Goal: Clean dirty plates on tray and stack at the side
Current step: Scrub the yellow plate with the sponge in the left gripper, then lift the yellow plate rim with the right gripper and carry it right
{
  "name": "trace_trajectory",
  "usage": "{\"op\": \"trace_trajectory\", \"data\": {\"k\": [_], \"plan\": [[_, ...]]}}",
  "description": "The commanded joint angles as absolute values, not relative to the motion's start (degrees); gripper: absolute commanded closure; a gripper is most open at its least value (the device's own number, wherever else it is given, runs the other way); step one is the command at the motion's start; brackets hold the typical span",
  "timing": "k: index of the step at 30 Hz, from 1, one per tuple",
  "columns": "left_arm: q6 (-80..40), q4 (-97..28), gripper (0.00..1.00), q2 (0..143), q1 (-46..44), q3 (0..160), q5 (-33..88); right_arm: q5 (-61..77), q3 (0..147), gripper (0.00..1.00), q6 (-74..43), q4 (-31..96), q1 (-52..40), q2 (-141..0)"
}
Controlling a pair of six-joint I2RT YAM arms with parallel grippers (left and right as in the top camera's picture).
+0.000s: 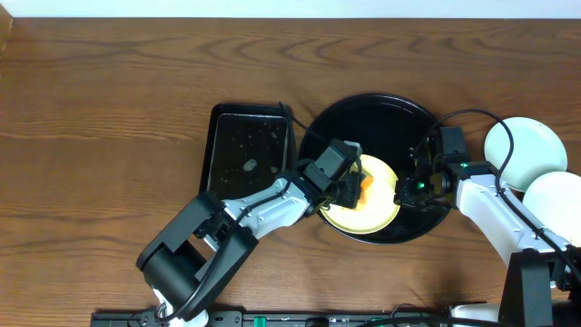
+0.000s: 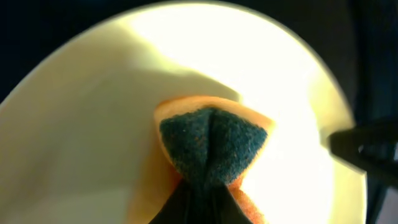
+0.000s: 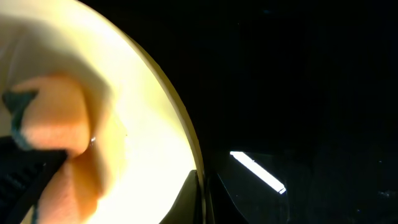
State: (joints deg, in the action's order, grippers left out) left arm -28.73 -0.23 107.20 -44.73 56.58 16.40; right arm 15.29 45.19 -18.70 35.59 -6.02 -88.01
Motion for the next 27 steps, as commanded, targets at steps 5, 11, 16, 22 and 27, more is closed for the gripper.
{"op": "trace_trajectory", "data": {"k": [5, 11, 16, 22, 27], "plan": [[-26.13, -11.27, 0.92, 101.25, -41.47, 55.33, 16.08, 14.74, 45.21, 0.99, -19.75, 35.29, -6.48, -86.91], [-22.7, -11.94, 0.92, 92.47, -39.18, 55.33, 14.41, 13.72, 45.21, 0.99, -20.32, 34.59, -6.48, -86.91], [-22.68, -13.76, 0.92, 87.09, -35.62, 55.31, 7.27, 13.72, 45.21, 0.99, -20.12, 31.42, -6.48, -86.91], [-21.43, -18.28, 0.92, 85.41, -28.36, 55.31, 6.31, 12.95, 45.6, 0.99, -16.21, 23.14, -6.39, -86.72], [-21.45, -21.67, 0.92, 85.41, -20.14, 55.31, 6.37, 6.17, 47.68, 0.99, -12.91, 20.93, -6.44, -84.29]]}}
